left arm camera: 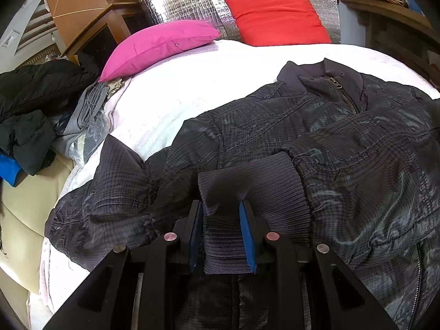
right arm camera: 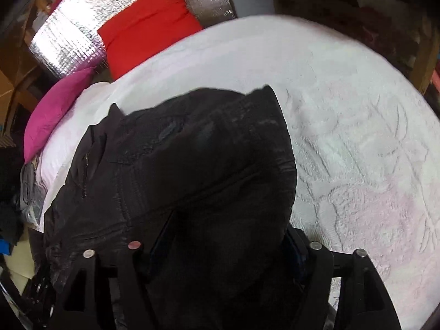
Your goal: Fold large clothes
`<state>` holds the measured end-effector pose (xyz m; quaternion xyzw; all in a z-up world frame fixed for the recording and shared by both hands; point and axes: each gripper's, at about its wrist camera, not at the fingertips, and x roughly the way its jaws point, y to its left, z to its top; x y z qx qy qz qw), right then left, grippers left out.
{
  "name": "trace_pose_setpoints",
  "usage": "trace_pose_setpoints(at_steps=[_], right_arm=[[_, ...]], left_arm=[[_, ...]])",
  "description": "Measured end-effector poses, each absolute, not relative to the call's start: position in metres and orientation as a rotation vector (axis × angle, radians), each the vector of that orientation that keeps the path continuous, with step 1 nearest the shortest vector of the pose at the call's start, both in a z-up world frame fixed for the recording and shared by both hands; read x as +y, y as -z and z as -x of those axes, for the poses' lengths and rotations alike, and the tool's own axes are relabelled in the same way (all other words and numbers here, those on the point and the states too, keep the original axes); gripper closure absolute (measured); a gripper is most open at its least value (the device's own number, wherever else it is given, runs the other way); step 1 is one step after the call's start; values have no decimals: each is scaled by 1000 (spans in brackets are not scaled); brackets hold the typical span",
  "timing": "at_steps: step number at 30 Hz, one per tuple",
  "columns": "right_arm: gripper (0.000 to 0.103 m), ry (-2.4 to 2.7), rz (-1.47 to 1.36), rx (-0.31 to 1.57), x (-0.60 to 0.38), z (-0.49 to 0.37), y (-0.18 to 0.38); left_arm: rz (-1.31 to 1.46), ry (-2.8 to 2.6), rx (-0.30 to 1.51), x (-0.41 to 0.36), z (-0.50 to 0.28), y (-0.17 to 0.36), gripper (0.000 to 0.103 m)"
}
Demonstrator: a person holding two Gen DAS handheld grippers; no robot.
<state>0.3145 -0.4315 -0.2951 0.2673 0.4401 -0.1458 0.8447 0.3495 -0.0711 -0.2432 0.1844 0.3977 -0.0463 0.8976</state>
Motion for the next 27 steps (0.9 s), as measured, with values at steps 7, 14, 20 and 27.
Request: trace_pose_setpoints(at_steps=[7, 14, 20, 27], right_arm=[[63, 368, -421, 944, -423, -324, 298], [39, 451, -428, 795, -424, -304, 252], [22, 382, -374, 561, -397, -278, 213], [23, 60, -339, 626, -330, -301, 225]], left_arm=[[-409, 70, 847, -71, -352, 251, 59], [-329, 71, 865, -59, -356, 236, 56], [-197, 53, 776, -31, -348, 195, 34], [25, -103, 698, 47, -350, 162, 12]])
